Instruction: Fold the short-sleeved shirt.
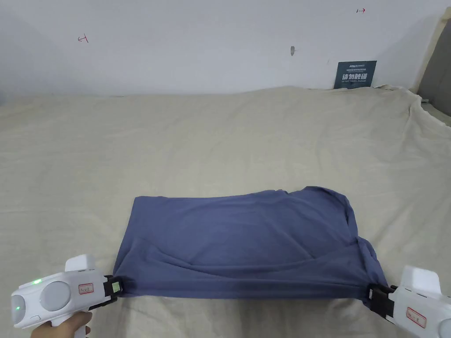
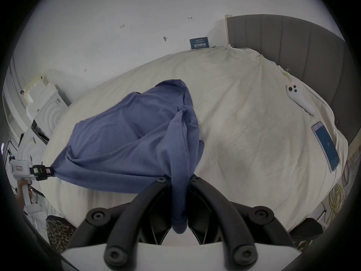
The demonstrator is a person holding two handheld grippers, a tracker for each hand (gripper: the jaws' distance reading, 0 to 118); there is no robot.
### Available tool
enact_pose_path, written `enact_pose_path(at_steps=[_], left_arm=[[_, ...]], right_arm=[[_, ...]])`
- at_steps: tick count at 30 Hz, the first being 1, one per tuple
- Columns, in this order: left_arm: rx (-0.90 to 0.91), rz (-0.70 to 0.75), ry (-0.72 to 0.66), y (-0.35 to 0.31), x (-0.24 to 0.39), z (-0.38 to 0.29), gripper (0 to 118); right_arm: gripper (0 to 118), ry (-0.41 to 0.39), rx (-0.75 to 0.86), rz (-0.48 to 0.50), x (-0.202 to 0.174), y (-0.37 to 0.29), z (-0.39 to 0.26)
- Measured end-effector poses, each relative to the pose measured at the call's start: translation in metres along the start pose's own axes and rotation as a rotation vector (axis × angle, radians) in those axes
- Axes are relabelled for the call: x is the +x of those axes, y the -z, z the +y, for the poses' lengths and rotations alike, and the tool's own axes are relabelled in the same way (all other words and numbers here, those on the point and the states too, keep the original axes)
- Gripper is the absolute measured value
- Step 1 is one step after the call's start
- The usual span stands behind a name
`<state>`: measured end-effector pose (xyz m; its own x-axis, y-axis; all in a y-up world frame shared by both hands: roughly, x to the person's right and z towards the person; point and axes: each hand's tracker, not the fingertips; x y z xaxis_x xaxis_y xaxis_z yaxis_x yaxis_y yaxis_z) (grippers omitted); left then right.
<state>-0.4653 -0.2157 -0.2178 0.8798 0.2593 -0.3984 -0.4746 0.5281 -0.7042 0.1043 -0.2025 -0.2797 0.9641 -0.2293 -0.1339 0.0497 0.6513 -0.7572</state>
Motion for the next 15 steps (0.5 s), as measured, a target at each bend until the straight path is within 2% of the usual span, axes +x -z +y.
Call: enact_pose_path(at_steps=[9,15], left_arm=[[-0.056,0.017,0.073,-0.019,-0.003,-0.059,6],[-0.095,0.053,0.055,0.001,-0.002,-0.078,6]], right_arm=[[10,-0.028,-0.051,-0.031,0.024,-0.010,-0.045],[10,0.031,-0.140,-0.074,0.034,0.026,-0.065]])
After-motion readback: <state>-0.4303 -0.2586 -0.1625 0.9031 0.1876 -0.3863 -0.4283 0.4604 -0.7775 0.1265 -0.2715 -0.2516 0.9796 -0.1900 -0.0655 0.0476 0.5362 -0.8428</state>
